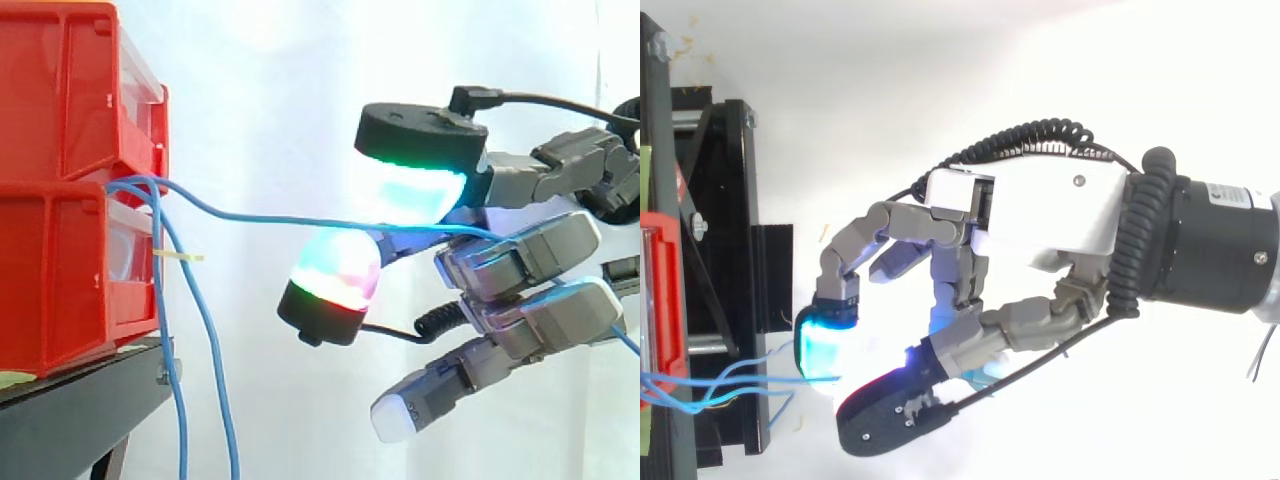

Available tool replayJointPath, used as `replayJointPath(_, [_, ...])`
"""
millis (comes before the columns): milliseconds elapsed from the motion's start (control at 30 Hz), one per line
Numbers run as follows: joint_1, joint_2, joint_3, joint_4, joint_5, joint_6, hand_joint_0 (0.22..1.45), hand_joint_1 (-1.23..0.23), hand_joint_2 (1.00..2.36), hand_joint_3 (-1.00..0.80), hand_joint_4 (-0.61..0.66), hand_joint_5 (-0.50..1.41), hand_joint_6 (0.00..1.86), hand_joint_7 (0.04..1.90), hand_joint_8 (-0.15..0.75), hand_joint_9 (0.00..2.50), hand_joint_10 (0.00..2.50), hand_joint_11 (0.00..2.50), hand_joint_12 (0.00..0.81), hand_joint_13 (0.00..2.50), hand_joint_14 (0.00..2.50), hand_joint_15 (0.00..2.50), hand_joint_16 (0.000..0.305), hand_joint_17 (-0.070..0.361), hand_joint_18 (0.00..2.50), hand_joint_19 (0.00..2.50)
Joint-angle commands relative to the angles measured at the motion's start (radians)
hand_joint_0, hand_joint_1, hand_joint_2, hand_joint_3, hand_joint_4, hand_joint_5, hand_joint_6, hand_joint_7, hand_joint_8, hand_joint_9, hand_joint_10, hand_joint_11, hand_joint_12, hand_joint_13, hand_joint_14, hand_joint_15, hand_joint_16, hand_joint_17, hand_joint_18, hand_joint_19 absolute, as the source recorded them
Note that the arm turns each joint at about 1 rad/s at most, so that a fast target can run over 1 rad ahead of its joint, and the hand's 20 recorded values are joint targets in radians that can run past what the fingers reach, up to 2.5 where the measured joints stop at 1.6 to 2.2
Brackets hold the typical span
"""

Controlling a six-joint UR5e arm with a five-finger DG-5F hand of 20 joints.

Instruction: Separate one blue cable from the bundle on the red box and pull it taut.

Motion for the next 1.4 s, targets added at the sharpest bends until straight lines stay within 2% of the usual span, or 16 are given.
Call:
replayJointPath(0, [0.005, 0.000, 0.005, -0.018, 0.014, 0.001, 0.45, -0.65, 1.00, -0.50, 0.08, -0.09, 0.91, 0.80, 0.254, 1.74, 0.02, 1.49, 0.385, 1.65, 0.02, 0.90, 0.042, 0.095, 0.42, 0.39])
replayJointPath(133, [0.005, 0.000, 0.005, -0.018, 0.024, 0.001, 0.45, -0.67, 1.00, -0.50, 0.08, -0.09, 0.91, 0.82, 0.244, 1.75, 0.02, 1.47, 0.382, 1.66, 0.02, 0.90, 0.042, 0.095, 0.42, 0.39])
replayJointPath(200, [0.005, 0.000, 0.005, -0.018, 0.024, 0.001, 0.50, -0.75, 1.00, -0.50, 0.06, -0.09, 0.91, 0.84, 0.211, 1.75, 0.02, 1.49, 0.358, 1.65, 0.02, 0.91, 0.038, 0.087, 0.41, 0.39])
replayJointPath(333, [0.005, 0.000, 0.005, -0.018, 0.024, 0.002, 0.61, -0.77, 1.00, -0.49, 0.03, -0.08, 0.91, 0.89, 0.178, 1.76, 0.02, 1.52, 0.330, 1.63, 0.02, 0.94, 0.034, 0.077, 0.43, 0.41])
replayJointPath(400, [0.006, 0.000, 0.003, -0.018, 0.024, 0.004, 0.65, -0.81, 1.01, -0.41, 0.02, -0.08, 0.92, 0.90, 0.188, 1.76, 0.02, 1.54, 0.328, 1.63, 0.03, 0.94, 0.034, 0.076, 0.46, 0.41])
replayJointPath(567, [0.008, 0.000, 0.005, -0.018, 0.024, 0.005, 0.67, -0.85, 1.02, -0.32, 0.00, -0.08, 0.93, 0.88, 0.196, 1.77, 0.02, 1.54, 0.333, 1.64, 0.03, 0.93, 0.033, 0.075, 0.50, 0.42])
replayJointPath(833, [0.013, 0.001, 0.006, -0.018, 0.024, 0.019, 0.64, -0.85, 1.02, -0.24, -0.01, -0.06, 0.93, 0.91, 0.188, 1.81, 0.03, 1.47, 0.330, 1.64, 0.03, 0.93, 0.033, 0.075, 0.50, 0.46])
replayJointPath(967, [0.016, 0.001, 0.005, -0.030, 0.024, 0.027, 0.63, -0.85, 1.02, -0.21, -0.02, -0.05, 0.92, 0.95, 0.192, 1.70, 0.03, 1.14, 0.350, 1.46, 0.03, 0.79, 0.036, 0.081, 0.48, 0.44])
replayJointPath(1033, [0.017, 0.006, 0.005, -0.056, 0.024, 0.027, 0.63, -0.86, 1.02, -0.20, -0.02, -0.05, 0.91, 0.96, 0.189, 1.60, 0.03, 0.95, 0.352, 1.33, 0.02, 0.71, 0.037, 0.083, 0.47, 0.43])
replayJointPath(1167, [0.017, 0.012, 0.005, -0.087, 0.024, 0.027, 0.63, -0.87, 1.02, -0.19, -0.01, -0.04, 0.91, 0.96, 0.182, 1.44, 0.02, 0.67, 0.330, 1.12, 0.02, 0.56, 0.038, 0.085, 0.42, 0.38])
replayJointPath(1367, [0.017, 0.023, 0.005, -0.107, 0.024, 0.028, 0.63, -0.88, 1.01, -0.18, -0.03, -0.03, 0.90, 0.96, 0.158, 1.02, 0.01, 0.26, 0.310, 0.82, 0.01, 0.33, 0.037, 0.082, 0.21, 0.22])
